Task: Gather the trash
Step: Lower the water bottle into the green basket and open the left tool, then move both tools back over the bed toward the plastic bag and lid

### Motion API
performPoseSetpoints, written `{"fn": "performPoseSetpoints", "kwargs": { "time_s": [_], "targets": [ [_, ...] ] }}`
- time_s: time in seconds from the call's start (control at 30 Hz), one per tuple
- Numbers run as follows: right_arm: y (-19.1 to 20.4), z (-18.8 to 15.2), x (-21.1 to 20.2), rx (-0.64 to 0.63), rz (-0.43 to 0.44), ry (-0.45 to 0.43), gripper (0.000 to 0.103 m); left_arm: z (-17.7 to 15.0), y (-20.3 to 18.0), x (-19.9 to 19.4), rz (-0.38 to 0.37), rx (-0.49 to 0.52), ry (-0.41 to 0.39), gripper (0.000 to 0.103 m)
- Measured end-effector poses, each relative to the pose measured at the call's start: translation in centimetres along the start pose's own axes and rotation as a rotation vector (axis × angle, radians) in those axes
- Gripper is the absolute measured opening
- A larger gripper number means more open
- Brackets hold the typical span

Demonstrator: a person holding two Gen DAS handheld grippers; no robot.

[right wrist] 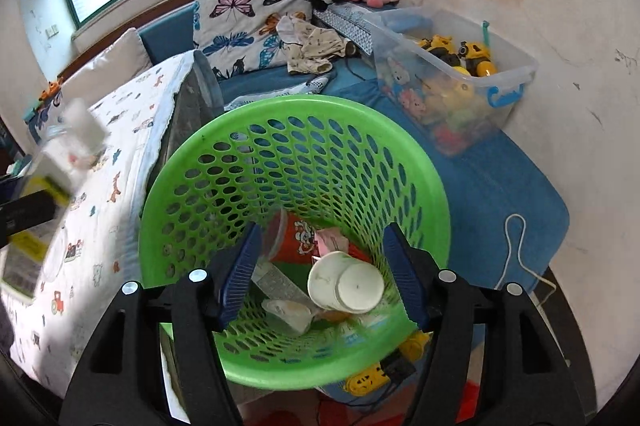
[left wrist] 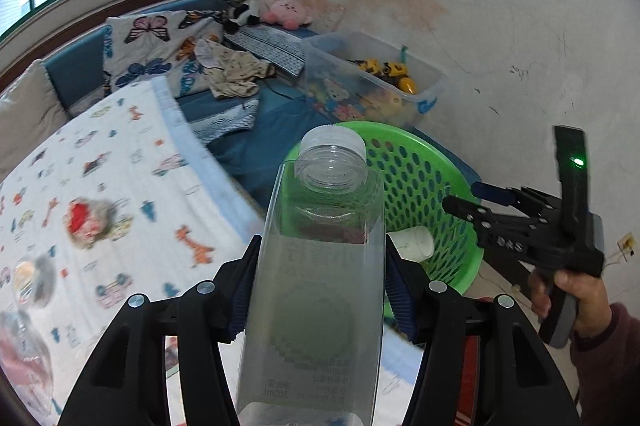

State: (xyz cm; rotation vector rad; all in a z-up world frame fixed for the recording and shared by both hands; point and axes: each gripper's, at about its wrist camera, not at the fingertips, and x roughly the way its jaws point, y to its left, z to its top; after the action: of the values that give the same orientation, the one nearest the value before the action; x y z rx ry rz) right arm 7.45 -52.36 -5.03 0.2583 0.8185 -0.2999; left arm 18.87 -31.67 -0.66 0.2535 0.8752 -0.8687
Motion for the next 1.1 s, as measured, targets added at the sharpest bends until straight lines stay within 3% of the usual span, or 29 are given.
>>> {"fn": "performPoseSetpoints", "kwargs": {
  "time_s": [0.33,0.7,0.77,0.93,1.1],
  "targets": [
    [-1.8,-2.5,-3.4,0.042,0.032,-0.043,0.068,2.3,-3.9,5.9,-0.038,0.037,0.080,0.055],
    [-2.8,-4.3,-4.1,0.093,0.050,-0.041,0.068,4.5,-6.8,11.0,-0.055,0.041,0.128,0.058],
    [-2.9,-4.4,-4.2,0.096,0.053,-0.044,0.068,4.6,-6.7,10.9,-0.059,0.029,0.106,0.067],
    [-2.3,-4.7,-4.5,0.092,0.067,-0.051,0.068,3.7,-5.8,9.4,-0.087,-0.002,0.069,0.067],
    [-1.0,-4.9,-4.5,0.070,0.097,-0.049,0.069,1.7,-3.7,5.7,-0.036,-0.016,0.022,0.067]
  ]
}}
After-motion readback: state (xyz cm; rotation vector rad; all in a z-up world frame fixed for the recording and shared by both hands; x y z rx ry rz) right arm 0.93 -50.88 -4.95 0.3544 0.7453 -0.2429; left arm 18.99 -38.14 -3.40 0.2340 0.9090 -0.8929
